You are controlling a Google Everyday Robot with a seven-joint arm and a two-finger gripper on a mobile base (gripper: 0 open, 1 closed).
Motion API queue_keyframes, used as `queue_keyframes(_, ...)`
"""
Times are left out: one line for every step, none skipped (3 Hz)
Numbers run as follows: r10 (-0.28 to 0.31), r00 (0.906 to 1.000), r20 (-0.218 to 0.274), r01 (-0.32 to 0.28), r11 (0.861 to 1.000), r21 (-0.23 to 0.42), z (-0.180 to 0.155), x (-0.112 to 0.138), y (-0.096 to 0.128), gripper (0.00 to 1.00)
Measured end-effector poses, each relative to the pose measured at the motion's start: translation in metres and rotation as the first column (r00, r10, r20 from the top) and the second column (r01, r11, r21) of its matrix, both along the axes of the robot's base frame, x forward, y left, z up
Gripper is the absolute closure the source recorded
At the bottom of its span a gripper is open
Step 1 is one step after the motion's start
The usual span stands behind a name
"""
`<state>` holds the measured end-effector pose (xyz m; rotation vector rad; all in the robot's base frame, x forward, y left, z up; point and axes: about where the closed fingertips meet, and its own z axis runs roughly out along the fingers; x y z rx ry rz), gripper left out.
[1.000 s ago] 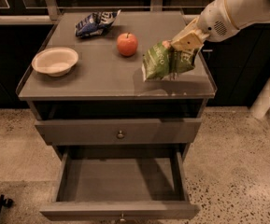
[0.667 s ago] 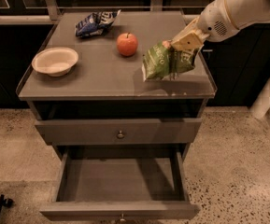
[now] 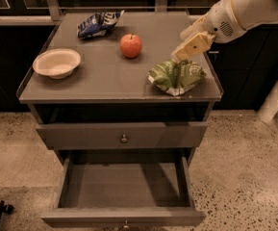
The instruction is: Pick green jalapeno chip bag from middle drawer and place on counter
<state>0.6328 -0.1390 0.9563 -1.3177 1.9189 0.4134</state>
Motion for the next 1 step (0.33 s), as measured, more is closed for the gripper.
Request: queue_keyframes(0.0, 1.0, 0.0, 0.0, 1.0, 0.0, 0.0, 0.0, 0.0, 0.0)
